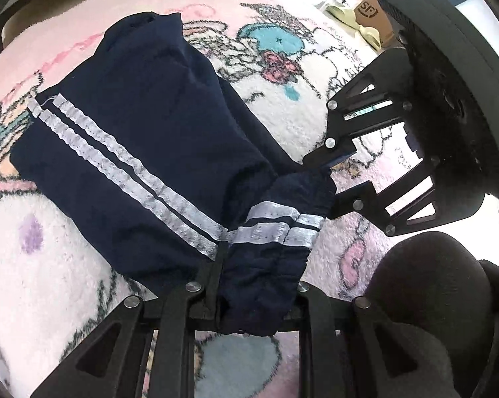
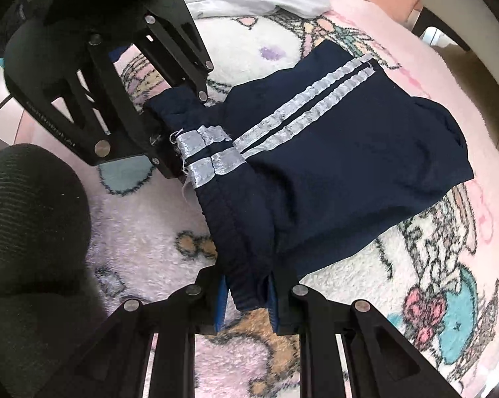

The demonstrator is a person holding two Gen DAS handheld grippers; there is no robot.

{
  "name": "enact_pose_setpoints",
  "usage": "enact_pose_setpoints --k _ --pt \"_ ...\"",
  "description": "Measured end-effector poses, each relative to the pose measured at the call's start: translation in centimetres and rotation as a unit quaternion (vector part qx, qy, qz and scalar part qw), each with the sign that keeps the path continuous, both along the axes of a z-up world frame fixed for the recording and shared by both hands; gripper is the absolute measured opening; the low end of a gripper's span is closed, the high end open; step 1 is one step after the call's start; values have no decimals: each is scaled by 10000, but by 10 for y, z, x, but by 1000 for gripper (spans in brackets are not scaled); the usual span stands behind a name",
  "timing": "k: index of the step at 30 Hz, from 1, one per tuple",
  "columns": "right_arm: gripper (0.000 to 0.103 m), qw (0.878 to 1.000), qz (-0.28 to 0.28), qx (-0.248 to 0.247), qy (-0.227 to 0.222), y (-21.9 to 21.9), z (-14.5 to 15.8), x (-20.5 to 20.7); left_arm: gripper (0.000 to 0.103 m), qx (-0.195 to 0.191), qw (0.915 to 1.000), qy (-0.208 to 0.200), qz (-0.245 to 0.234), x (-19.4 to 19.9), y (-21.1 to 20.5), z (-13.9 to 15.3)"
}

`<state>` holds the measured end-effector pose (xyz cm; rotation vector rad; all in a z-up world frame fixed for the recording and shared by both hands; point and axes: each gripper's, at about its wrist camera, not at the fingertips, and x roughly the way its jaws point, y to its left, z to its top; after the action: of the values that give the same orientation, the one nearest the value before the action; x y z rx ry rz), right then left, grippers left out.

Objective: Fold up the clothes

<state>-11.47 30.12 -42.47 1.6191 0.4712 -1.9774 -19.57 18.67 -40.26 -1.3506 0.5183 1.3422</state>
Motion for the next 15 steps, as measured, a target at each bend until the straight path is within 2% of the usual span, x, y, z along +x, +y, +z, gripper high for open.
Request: enact_pose_setpoints --k 7,15 --pt "17 9990 -375 -171 -147 5 24 -1 17 30 9999 -123 97 6 -5 26" --pt "15 9985 -465 -257 -128 -3 54 13 17 48 9999 -23 126 17 -11 51"
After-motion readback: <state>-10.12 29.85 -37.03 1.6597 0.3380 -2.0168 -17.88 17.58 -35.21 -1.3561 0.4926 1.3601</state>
